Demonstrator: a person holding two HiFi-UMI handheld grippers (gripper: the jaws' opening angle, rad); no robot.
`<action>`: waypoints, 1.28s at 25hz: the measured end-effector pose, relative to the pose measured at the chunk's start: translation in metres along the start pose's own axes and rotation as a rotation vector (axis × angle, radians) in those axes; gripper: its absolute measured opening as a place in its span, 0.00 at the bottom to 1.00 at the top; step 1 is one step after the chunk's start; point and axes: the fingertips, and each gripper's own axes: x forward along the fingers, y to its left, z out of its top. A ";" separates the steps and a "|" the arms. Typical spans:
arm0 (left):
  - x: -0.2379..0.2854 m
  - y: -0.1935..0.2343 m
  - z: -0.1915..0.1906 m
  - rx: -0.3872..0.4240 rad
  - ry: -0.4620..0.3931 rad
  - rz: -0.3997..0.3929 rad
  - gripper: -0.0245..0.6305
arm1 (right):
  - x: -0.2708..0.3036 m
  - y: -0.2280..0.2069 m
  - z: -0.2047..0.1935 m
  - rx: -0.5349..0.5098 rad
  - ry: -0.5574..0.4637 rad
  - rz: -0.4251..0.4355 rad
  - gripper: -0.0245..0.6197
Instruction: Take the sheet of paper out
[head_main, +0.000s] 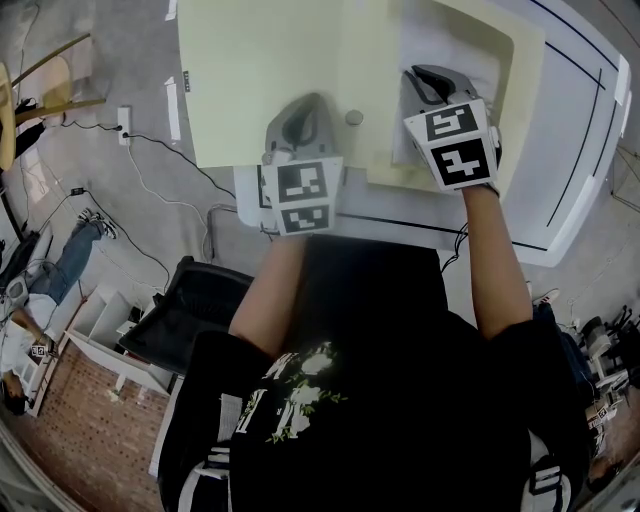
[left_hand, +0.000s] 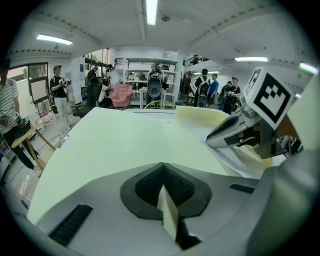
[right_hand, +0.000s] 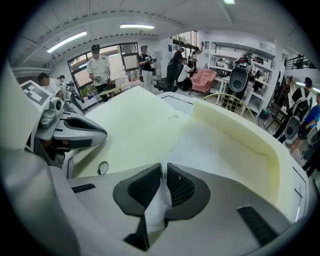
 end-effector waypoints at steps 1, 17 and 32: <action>0.000 0.000 0.000 0.001 -0.001 0.000 0.03 | 0.000 0.000 0.000 -0.001 0.003 0.000 0.09; -0.027 0.018 0.008 -0.034 -0.063 0.035 0.03 | 0.005 0.049 0.037 -0.053 -0.076 0.074 0.04; -0.078 0.046 0.004 -0.066 -0.125 0.093 0.03 | -0.005 0.103 0.100 -0.107 -0.225 0.086 0.04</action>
